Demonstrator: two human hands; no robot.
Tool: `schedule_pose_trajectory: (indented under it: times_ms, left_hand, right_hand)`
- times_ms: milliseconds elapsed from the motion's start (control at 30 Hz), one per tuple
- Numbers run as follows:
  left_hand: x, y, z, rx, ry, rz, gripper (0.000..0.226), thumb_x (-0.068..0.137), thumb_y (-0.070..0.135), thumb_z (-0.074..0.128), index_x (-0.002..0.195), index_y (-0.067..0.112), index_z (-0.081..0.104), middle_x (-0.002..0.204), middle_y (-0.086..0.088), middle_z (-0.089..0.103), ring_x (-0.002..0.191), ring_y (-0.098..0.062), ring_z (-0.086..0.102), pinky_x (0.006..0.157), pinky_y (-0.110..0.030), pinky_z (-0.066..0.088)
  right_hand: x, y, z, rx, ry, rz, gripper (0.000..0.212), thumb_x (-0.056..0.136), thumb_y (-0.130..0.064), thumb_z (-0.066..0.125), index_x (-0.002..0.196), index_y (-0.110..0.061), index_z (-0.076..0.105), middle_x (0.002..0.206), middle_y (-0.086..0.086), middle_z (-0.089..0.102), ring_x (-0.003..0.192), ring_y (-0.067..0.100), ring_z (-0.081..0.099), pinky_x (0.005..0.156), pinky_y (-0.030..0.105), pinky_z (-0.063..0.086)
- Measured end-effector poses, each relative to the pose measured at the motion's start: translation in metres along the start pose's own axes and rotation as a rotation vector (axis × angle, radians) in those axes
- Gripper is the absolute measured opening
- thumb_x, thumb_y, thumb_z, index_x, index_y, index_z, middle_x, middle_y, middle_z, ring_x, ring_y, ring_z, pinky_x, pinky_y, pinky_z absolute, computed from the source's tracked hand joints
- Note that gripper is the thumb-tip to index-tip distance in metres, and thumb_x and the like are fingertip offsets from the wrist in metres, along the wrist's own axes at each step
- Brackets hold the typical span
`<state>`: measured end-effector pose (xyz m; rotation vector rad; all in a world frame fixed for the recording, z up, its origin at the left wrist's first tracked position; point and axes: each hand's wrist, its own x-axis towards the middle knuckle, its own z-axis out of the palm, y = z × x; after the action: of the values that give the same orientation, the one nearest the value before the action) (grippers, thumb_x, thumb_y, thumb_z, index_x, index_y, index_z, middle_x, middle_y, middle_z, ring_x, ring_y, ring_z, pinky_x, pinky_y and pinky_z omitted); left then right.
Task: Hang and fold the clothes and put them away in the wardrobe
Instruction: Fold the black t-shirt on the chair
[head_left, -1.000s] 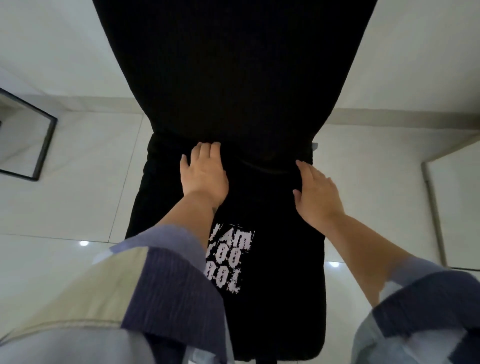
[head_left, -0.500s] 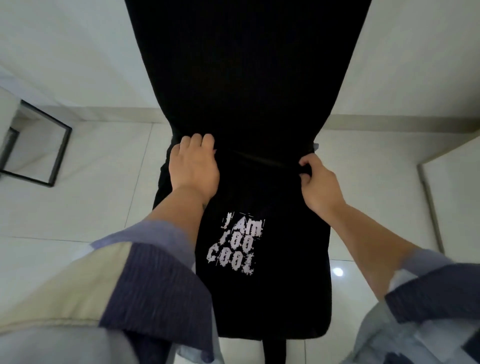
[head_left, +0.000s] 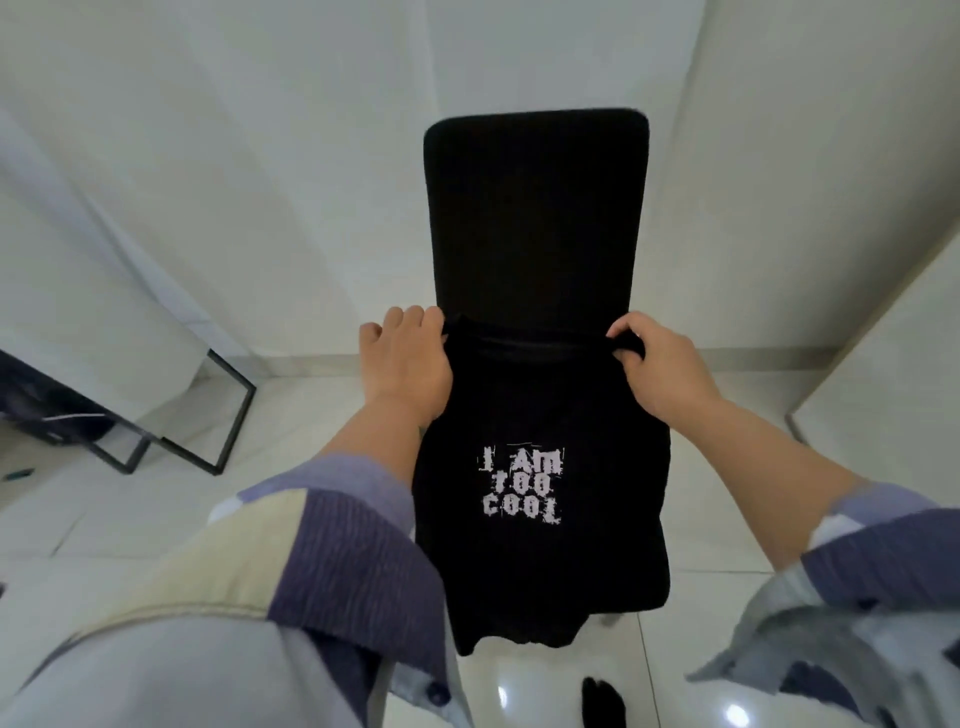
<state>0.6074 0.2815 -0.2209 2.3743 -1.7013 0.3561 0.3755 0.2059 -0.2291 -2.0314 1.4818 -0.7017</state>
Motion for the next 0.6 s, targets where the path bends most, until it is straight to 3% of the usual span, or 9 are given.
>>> schedule_pose_trajectory:
  times_ms: [167, 300, 467, 600]
  left_hand:
    - [-0.017, -0.020, -0.102, -0.051, 0.031, 0.081, 0.023, 0.100, 0.021, 0.031, 0.114, 0.014, 0.048, 0.119, -0.006, 0.052, 0.109, -0.027, 0.043, 0.090, -0.038, 0.030]
    - [-0.020, -0.031, -0.182, -0.096, 0.001, 0.085, 0.029, 0.094, 0.008, 0.038, 0.120, 0.016, 0.046, 0.121, -0.006, 0.052, 0.109, -0.029, 0.049, 0.091, -0.038, 0.030]
    - [-0.026, -0.038, -0.253, -0.121, 0.147, -0.021, 0.033, 0.092, 0.011, 0.039, 0.115, 0.026, 0.057, 0.113, -0.004, 0.055, 0.098, -0.030, 0.057, 0.076, -0.033, 0.037]
    - [-0.032, -0.036, -0.296, -0.006, 0.310, -0.109, 0.042, 0.086, 0.008, 0.041, 0.111, 0.029, 0.066, 0.107, -0.006, 0.061, 0.100, -0.030, 0.057, 0.072, -0.033, 0.038]
  right_hand:
    - [-0.037, -0.073, -0.074, -0.021, 0.115, -0.088, 0.014, 0.094, -0.022, 0.054, 0.107, -0.024, 0.059, 0.089, 0.001, 0.061, 0.077, 0.023, 0.058, 0.069, 0.033, 0.048]
    - [-0.053, -0.112, -0.133, -0.029, 0.160, -0.062, 0.017, 0.087, -0.032, 0.065, 0.096, -0.018, 0.066, 0.088, 0.001, 0.058, 0.082, 0.022, 0.053, 0.072, 0.027, 0.037]
    - [-0.068, -0.150, -0.192, 0.012, 0.055, -0.058, 0.011, 0.086, -0.008, 0.064, 0.095, -0.014, 0.065, 0.090, 0.004, 0.060, 0.083, 0.020, 0.056, 0.072, 0.024, 0.039]
    - [-0.072, -0.174, -0.230, -0.057, 0.255, -0.096, 0.014, 0.081, -0.004, 0.066, 0.081, -0.018, 0.062, 0.086, 0.006, 0.062, 0.073, 0.021, 0.055, 0.057, 0.022, 0.038]
